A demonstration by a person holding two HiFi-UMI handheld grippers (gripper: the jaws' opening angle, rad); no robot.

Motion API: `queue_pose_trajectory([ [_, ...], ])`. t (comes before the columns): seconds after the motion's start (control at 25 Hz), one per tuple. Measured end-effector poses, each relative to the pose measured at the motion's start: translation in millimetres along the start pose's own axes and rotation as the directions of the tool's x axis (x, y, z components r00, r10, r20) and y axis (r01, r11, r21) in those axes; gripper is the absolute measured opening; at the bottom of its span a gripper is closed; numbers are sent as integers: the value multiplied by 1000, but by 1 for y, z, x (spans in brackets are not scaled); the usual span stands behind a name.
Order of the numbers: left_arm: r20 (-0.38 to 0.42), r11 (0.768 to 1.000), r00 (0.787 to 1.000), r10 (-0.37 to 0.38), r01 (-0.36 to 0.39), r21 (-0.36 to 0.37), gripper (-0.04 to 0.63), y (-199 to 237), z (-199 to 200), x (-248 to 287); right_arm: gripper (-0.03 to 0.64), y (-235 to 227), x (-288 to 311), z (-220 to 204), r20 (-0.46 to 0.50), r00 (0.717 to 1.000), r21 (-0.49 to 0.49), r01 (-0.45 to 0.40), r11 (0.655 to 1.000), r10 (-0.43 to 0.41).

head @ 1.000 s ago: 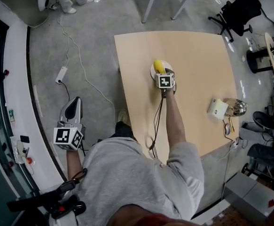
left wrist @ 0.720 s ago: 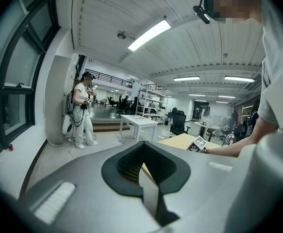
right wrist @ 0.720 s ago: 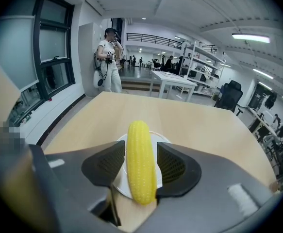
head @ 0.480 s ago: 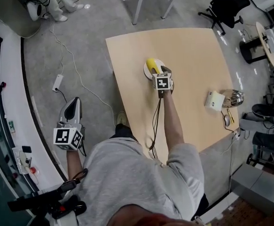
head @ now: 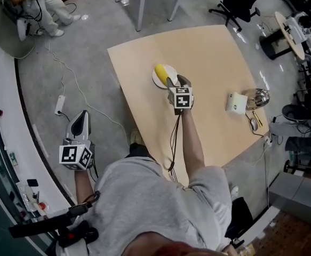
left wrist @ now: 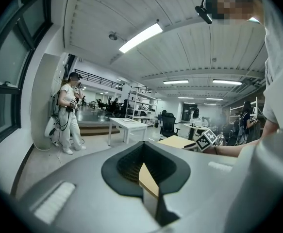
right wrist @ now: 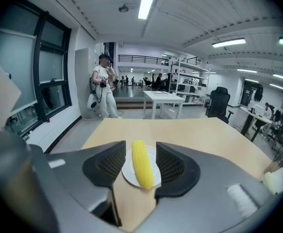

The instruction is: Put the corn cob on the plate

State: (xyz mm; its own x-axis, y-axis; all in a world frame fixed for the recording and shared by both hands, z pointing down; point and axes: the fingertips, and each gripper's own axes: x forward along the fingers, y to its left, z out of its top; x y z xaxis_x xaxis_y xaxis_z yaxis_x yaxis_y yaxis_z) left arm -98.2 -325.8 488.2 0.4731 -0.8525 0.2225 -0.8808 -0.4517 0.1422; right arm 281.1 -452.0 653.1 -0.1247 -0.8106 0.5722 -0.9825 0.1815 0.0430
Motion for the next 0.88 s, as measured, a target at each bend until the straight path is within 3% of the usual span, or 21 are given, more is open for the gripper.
queue_pose_trajectory([
  [0.2,14,999,999,-47,47,2,20,-9,3,5,198,4,-40,8,72,997,72,9,997,-14],
  [0.52,29,991,991,-133,132,10,20,-35,4,13,189,14,-102,9,148,988,58,37,998,-45],
  [0.88,38,972,971,-235,234,29,20,-62,-1,19,146,13,-170,3,258,958,193,74,978,-124],
])
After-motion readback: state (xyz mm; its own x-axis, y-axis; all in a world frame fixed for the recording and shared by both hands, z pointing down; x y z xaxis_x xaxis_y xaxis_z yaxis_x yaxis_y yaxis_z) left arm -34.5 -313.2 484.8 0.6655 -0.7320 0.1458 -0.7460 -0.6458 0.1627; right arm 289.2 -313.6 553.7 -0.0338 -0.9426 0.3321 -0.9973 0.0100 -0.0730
